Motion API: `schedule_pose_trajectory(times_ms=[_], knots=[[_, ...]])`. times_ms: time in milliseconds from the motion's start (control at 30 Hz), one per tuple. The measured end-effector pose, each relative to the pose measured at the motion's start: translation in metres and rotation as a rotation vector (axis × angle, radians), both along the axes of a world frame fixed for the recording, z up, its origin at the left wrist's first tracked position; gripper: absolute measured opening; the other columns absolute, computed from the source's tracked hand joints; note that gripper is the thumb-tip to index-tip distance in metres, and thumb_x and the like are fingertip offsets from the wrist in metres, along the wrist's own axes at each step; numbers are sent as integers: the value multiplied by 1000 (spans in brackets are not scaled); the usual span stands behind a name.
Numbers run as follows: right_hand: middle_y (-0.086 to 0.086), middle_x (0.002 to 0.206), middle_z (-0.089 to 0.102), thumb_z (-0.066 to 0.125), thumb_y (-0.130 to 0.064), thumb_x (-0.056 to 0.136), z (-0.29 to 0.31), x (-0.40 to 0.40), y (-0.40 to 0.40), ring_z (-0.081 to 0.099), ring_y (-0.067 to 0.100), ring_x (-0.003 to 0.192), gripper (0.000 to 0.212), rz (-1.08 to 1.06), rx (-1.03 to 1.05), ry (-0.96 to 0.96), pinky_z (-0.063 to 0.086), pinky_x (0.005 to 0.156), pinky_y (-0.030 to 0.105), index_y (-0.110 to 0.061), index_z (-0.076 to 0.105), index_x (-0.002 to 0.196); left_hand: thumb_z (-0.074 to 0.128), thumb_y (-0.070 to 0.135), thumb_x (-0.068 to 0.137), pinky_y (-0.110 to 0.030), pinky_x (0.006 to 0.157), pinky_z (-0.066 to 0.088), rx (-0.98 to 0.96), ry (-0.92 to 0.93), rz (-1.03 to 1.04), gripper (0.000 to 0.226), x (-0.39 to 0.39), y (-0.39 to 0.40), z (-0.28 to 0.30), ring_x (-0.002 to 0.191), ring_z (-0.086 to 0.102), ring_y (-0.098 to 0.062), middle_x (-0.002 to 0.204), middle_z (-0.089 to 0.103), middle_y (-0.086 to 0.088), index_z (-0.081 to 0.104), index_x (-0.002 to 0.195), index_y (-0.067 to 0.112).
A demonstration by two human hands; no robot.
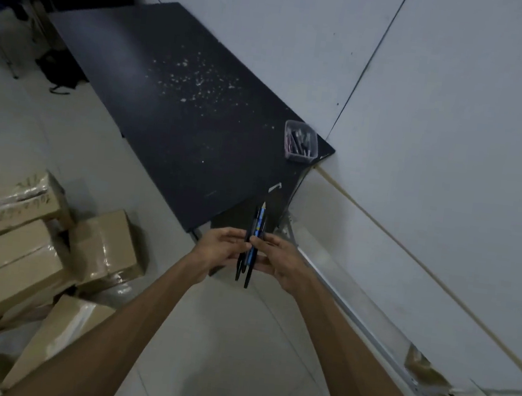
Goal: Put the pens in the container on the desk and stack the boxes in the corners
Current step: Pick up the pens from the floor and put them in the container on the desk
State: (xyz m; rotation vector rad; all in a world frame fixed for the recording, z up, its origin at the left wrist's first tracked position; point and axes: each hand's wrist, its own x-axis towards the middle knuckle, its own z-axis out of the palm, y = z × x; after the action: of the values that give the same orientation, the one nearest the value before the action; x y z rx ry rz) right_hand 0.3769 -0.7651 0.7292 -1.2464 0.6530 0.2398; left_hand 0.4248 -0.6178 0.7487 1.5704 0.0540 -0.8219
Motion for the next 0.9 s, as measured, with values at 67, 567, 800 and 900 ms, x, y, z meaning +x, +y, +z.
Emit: schedule_pose_trajectory(times_ms=[67,567,800,900], knots=[[11,98,71,65,-13,92,-1,26,-10,70,24,79,29,-21,0,-2,60,78,37,-4,61,120,71,8,85,-18,63,58,29,-5,-25,32,30,-12,3,87,69,-13,105,72,-9,65,117,10],[13,100,72,68,-13,90,-7,216,-147,71,27,84,25,-122,-55,-33,60,77,39,-6,65,114,76,15,83,-29,66,61,96,-115,126,27,208,-162,0,82,72,-17,96,73,-6,67,108,9],[16,105,72,70,-14,89,-27,303,-225,72,30,92,22,-83,-170,31,61,73,36,-7,67,110,70,11,87,-25,66,61,144,-92,155,30,291,-244,-25,83,72,-18,98,73,-9,67,116,6],[16,101,73,76,-16,83,-40,331,-251,72,29,87,20,-69,-263,84,61,74,40,-9,70,101,70,9,87,-29,73,61,176,-74,130,36,317,-267,-44,88,72,-19,103,73,-8,65,122,6]])
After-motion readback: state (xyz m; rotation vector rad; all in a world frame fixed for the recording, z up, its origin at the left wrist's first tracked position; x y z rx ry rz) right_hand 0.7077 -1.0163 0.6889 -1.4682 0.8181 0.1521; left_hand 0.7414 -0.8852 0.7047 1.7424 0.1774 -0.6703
